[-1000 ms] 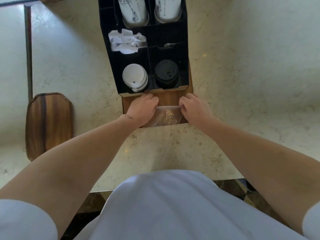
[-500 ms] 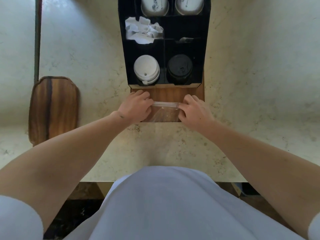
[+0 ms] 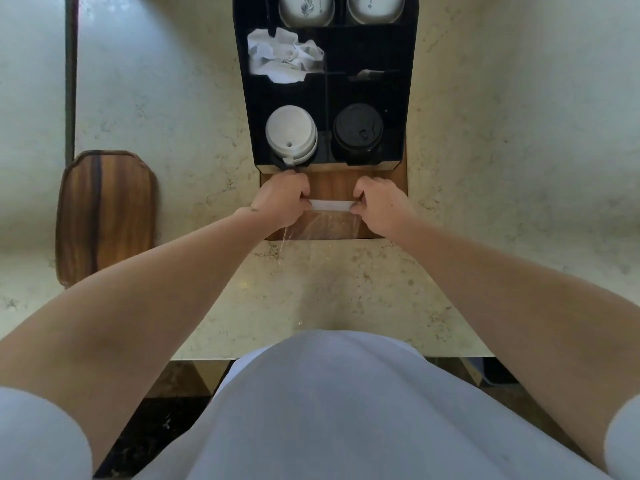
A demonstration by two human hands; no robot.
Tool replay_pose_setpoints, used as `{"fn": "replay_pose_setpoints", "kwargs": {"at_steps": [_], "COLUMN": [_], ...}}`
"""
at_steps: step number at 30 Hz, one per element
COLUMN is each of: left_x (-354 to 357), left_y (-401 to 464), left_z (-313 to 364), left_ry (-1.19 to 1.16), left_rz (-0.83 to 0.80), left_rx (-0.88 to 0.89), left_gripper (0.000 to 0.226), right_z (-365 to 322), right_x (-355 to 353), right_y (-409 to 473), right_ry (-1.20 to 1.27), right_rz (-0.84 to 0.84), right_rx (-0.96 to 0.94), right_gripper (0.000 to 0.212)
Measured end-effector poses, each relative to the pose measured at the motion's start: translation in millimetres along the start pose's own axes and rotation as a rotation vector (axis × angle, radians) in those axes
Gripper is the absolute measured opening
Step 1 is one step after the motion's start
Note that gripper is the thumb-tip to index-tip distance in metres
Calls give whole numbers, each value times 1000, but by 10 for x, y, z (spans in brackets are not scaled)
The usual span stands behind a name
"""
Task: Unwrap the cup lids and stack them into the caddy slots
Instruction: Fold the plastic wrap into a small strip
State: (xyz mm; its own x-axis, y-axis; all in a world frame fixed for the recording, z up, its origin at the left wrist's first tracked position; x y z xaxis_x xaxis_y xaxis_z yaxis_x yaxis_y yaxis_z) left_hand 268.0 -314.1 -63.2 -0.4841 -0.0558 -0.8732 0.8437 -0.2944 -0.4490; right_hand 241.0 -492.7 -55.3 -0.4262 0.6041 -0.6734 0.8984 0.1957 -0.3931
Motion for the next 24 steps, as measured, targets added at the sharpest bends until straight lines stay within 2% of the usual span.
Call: {"fn": "replay_pose_setpoints", "kwargs": {"at_steps": [6,12,16,20,24], "left_x": [11,12,-16,-35,34], "left_y": [-16,-38,-148,-354,-482], "left_z": [10,1,17,177,217], "left_ry": [20,19,17,159,264], "left_rz": [-35,-14,70,209,273], "left_rx": [14,-9,58,234,279], "left_gripper": [12,17,12,13,15], "right_z": [-185,-287,-287,-280,-255], "right_x": [-29,-66,-74,-56,100], "right_y": [73,187,117,-94,-238], "right_ry": [-168,-242,-276,-335,-396], "right_rz": [-57,-107,-78,-14,2], "right_rx": [-120,-208,-281,-359,-406], "right_gripper": [2,8,12,13,22]}}
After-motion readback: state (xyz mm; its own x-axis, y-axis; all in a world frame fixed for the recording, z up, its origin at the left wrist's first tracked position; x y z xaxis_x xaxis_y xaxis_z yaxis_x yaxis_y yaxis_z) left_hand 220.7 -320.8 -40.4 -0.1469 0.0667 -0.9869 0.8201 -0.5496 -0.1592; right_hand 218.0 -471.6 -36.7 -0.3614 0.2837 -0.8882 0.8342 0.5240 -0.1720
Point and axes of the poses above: each hand's wrist, its own y-axis towards the middle knuckle, its own x-axis out of the palm, z = x × y, the point moved 8 cm from there along y, towards the middle knuckle, and after that the axes turned 13 degrees about y, right-handed, at the moved point
